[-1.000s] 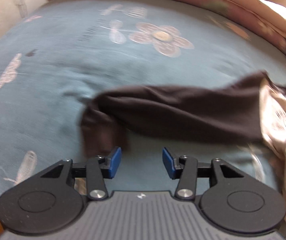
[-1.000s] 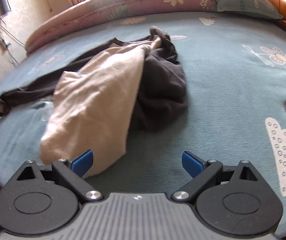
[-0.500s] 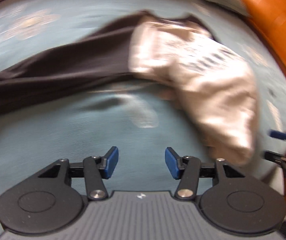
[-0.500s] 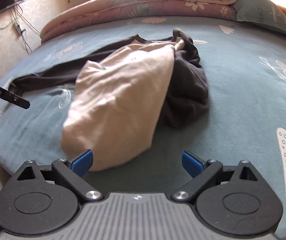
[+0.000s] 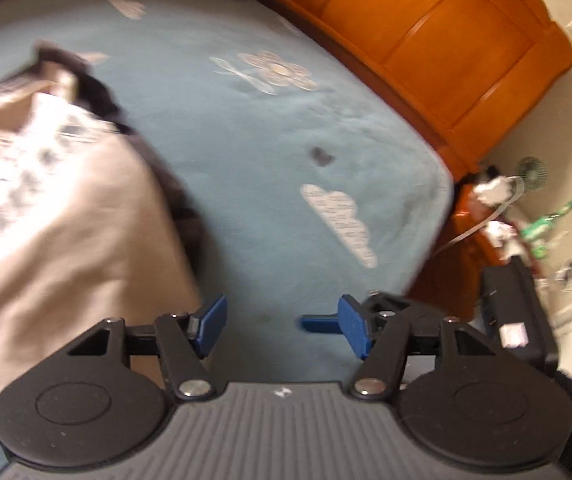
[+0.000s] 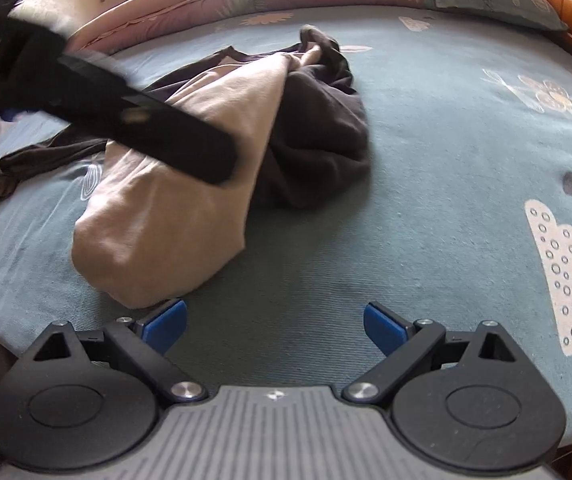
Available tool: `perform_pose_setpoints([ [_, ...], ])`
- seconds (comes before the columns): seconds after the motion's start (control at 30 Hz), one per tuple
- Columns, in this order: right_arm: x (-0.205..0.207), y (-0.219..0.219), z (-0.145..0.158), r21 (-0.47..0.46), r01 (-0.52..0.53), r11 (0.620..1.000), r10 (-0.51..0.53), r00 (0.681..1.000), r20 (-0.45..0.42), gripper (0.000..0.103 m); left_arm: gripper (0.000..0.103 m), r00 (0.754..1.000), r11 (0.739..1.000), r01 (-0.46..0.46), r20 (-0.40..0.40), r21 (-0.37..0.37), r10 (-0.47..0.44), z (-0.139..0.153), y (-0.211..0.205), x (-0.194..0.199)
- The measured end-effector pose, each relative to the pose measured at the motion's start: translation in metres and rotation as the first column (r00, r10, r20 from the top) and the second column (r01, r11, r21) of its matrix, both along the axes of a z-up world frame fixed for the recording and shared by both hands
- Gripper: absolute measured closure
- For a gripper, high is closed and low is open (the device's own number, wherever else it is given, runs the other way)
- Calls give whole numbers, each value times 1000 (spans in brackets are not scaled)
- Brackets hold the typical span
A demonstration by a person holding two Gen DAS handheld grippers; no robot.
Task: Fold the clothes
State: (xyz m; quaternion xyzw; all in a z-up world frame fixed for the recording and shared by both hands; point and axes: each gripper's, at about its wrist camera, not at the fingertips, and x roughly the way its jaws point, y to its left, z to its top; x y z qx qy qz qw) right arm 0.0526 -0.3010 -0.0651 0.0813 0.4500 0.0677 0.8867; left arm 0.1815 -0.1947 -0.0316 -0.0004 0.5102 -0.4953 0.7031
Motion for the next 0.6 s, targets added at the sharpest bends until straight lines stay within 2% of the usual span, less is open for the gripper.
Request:
perform_pose_setpoints([
  [0.03, 0, -3, 0, 4, 7, 1000, -7, 1000, -1, 5, 39, 999, 1000, 14, -31, -16, -15, -6, -8, 1],
  [0.1, 0, -8, -1, 11, 19, 1000, -19, 1000, -5, 5, 39, 999, 999, -2, -47, 34, 4, -20, -17, 6],
  [0.23, 0, -19, -3, 25, 38, 999, -38, 999, -13, 5, 39, 997, 984, -76, 21, 160, 73, -39, -7, 15],
  [0.27, 0, -22, -4, 32, 41, 999, -40, 999, -12, 5, 39, 996, 981, -87, 41, 172, 81, -40, -1, 15],
  [0.37, 2, -32, -4, 68, 45, 997, -44, 999, -8, 5, 39, 989, 977, -126, 102, 174, 109, -32, 25, 11],
  [0.5, 12, -44, -2, 150, 41, 988, -42, 999, 6, 5, 39, 964, 963, -196, 214, 184, 156, -24, 59, 7],
  [0.6, 26, -54, -2, 225, 35, 974, -39, 999, 16, 5, 39, 958, 959, -244, 192, 142, 215, -19, 84, 11],
])
